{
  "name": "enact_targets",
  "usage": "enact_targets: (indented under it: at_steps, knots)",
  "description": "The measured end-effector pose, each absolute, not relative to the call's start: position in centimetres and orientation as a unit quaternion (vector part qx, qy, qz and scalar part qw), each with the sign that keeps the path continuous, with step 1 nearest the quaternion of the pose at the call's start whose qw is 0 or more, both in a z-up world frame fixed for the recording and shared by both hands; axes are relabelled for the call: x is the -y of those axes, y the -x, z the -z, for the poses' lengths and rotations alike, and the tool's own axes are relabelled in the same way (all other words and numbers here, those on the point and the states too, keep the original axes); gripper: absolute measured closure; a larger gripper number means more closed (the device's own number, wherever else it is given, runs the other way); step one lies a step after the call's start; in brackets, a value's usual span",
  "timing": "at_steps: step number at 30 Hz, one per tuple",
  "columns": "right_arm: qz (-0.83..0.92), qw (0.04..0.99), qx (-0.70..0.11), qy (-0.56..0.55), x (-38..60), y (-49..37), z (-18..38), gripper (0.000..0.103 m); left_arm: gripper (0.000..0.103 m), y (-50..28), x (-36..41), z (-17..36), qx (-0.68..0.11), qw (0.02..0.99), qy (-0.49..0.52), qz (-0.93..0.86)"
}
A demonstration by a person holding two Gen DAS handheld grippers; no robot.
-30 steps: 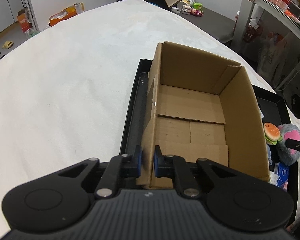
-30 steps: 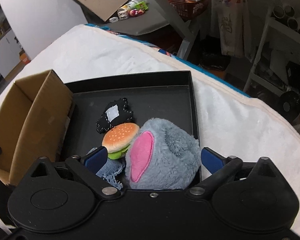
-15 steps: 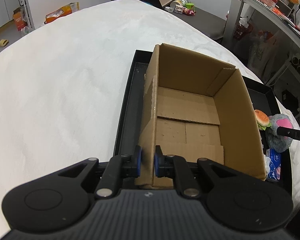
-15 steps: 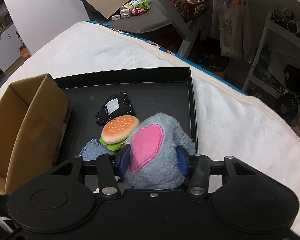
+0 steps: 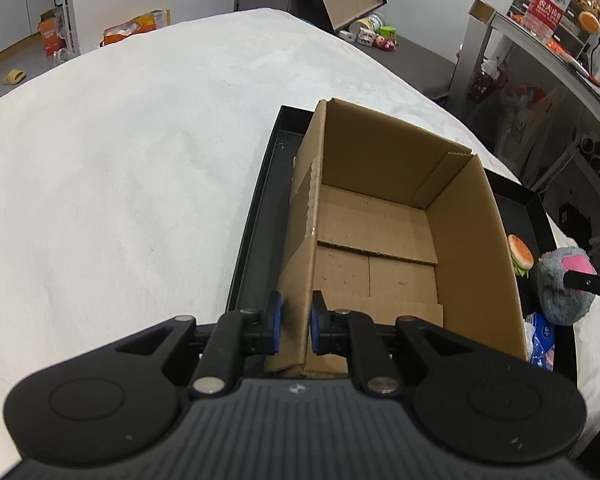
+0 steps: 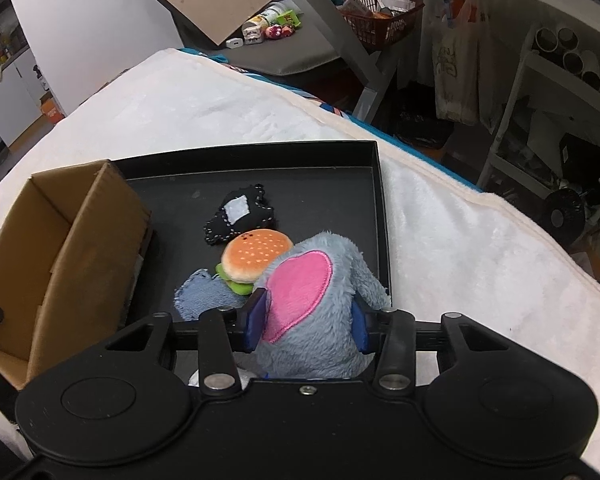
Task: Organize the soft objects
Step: 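Grasp the grey plush with the right gripper while the left gripper holds the box, then carry the grey plush into the box and open the right gripper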
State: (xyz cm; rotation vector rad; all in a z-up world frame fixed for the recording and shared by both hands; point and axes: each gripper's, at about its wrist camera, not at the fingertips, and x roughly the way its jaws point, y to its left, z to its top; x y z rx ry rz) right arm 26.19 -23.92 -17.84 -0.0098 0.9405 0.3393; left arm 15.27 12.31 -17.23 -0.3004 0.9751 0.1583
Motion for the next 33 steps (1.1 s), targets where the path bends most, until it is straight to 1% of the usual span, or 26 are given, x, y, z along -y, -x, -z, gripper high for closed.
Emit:
enact_targets:
  at_steps: [9, 19, 33]
  knots:
    - [-0.180, 0.882, -0.435, 0.015, 22.6, -24.8, 15.5, 0.061, 0.090, -14.9, -12.9, 17.5, -0.452, 0.871, 0.171, -0.086]
    - [-0.195, 0.885, -0.422, 0.022, 20.5, -24.1, 13.8, 0.061, 0.090, -15.3, -13.2, 17.5, -0.441, 0.875, 0.176, -0.091]
    - [-0.234, 0.886, -0.398, 0.053, 15.3, -23.6, 11.1, 0.061, 0.089, -14.1, -13.0, 18.3, -0.405, 0.888, 0.189, -0.106]
